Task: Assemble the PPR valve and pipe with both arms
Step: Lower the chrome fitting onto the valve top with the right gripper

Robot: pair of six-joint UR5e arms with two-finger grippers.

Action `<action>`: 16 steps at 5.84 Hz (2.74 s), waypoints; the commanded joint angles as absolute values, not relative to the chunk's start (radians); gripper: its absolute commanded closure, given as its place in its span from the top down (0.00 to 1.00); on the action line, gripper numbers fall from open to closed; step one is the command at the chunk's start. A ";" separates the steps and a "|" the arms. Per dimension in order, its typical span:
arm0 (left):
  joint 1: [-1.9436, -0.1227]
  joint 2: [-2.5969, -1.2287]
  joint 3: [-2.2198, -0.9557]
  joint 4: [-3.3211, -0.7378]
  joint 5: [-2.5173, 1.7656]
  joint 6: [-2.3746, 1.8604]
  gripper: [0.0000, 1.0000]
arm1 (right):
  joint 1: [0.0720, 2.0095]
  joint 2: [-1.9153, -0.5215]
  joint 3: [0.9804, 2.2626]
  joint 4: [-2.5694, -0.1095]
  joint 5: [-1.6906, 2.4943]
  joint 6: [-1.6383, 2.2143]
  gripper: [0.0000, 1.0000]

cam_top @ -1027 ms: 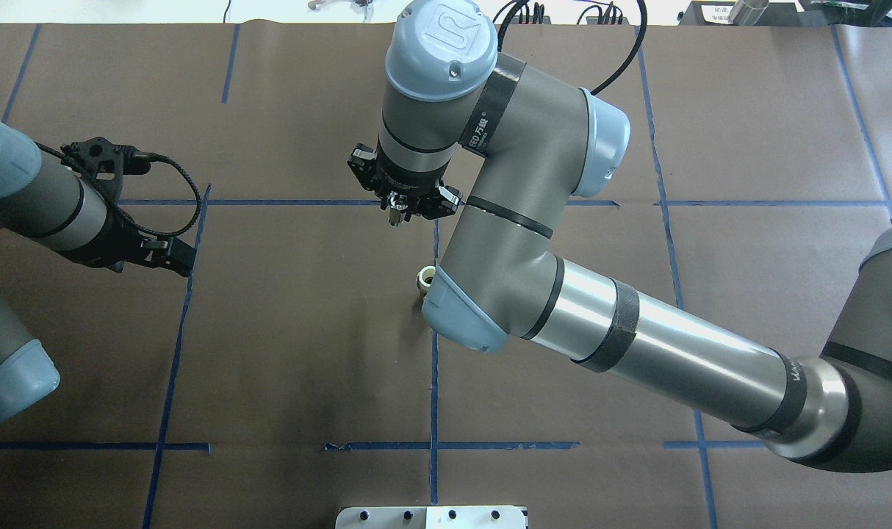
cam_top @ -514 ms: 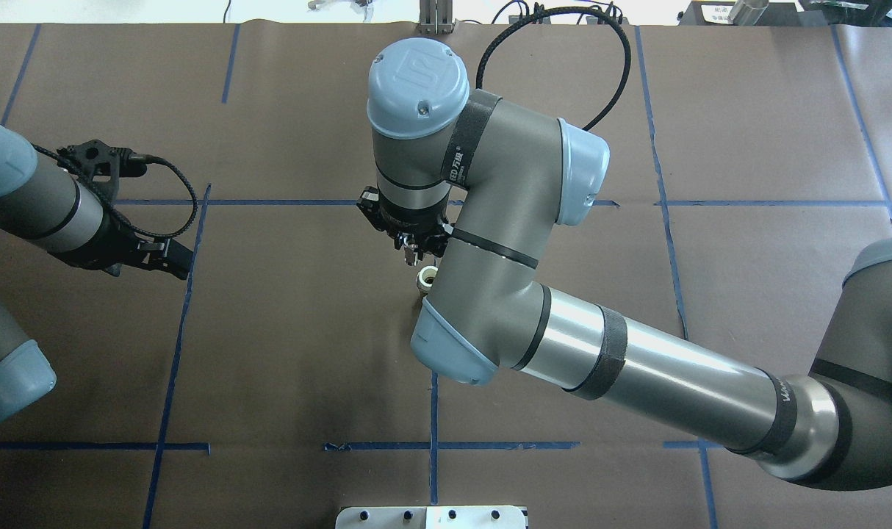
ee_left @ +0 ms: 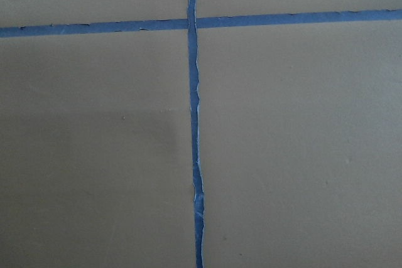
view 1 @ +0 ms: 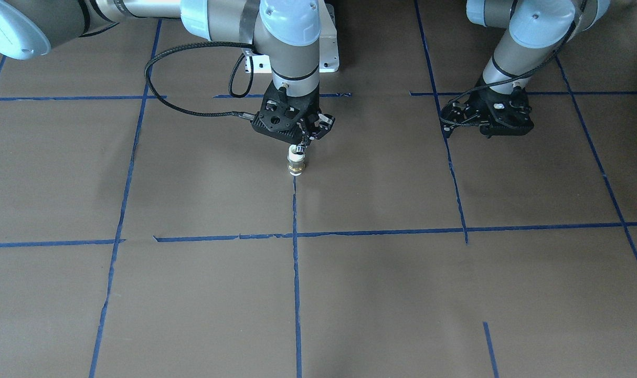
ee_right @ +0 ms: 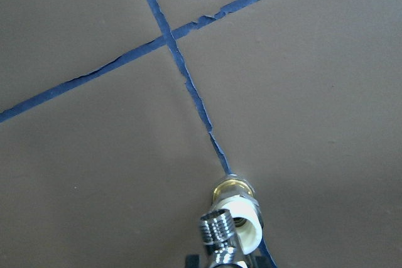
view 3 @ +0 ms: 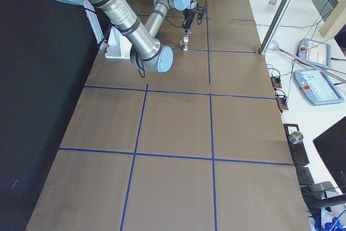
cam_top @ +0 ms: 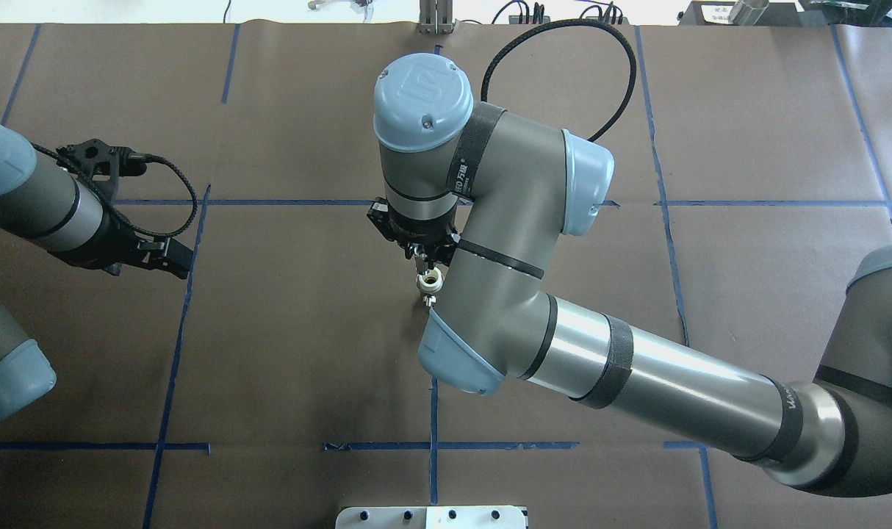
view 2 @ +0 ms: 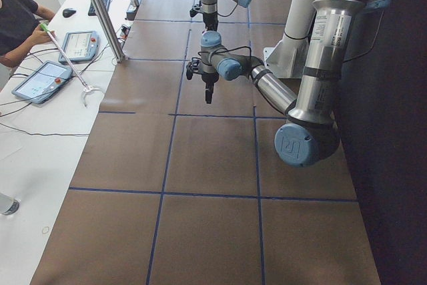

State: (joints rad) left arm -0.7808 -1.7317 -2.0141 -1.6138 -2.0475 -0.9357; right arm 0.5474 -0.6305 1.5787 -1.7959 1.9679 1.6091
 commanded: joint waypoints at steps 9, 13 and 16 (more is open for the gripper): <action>-0.781 -1.735 -2.014 -1.614 -2.048 -0.940 1.00 | 0.531 -0.660 1.594 -1.795 1.957 1.609 0.02; -0.781 -1.733 -2.014 -1.614 -2.048 -0.939 1.00 | 0.531 -0.658 1.592 -1.793 1.957 1.609 0.02; -0.781 -1.732 -2.020 -1.614 -2.048 -0.940 1.00 | 0.523 -0.666 1.591 -1.792 1.956 1.608 0.08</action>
